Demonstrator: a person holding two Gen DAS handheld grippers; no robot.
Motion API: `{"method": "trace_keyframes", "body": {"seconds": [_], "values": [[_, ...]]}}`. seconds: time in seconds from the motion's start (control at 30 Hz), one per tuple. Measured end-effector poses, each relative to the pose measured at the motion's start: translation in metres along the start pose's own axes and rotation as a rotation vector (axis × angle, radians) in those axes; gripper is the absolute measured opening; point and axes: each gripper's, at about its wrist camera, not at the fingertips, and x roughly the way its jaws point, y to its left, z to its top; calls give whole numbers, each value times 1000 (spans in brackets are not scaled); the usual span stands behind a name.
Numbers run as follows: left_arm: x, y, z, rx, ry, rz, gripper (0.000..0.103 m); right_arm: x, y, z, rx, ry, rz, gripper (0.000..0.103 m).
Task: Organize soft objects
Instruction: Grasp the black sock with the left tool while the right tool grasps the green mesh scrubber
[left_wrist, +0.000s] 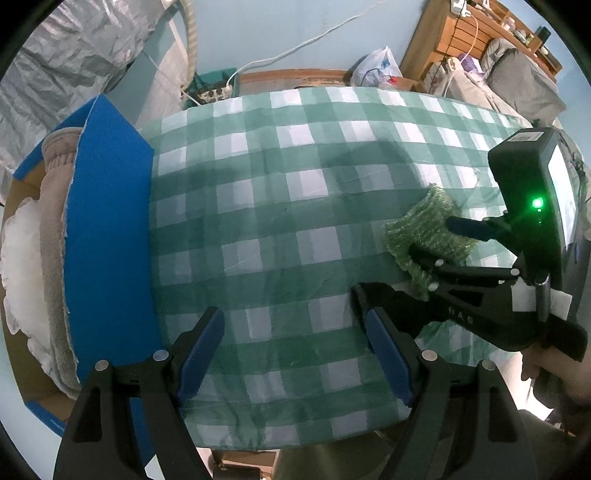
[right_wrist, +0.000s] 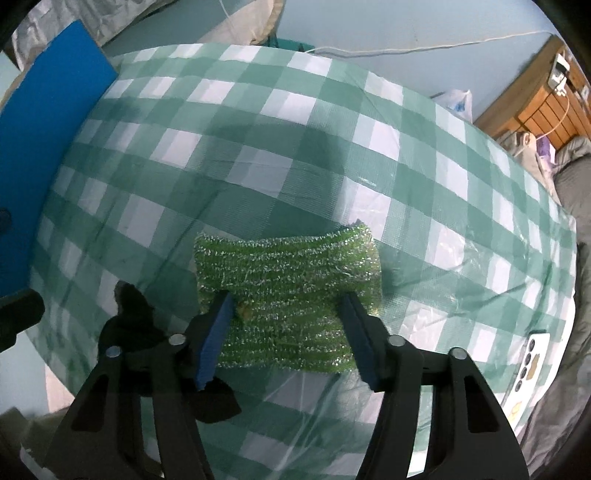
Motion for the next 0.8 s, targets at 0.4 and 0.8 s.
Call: {"method": "trace_keyframes", "body": {"seconds": [0.4, 0.8], "values": [[0, -10, 1, 18, 0, -32, 81, -25, -26, -1, 98, -45, 91, 11], [8, -42, 4, 79, 2, -96, 86, -48, -59, -16, 171, -73, 129, 11]]}}
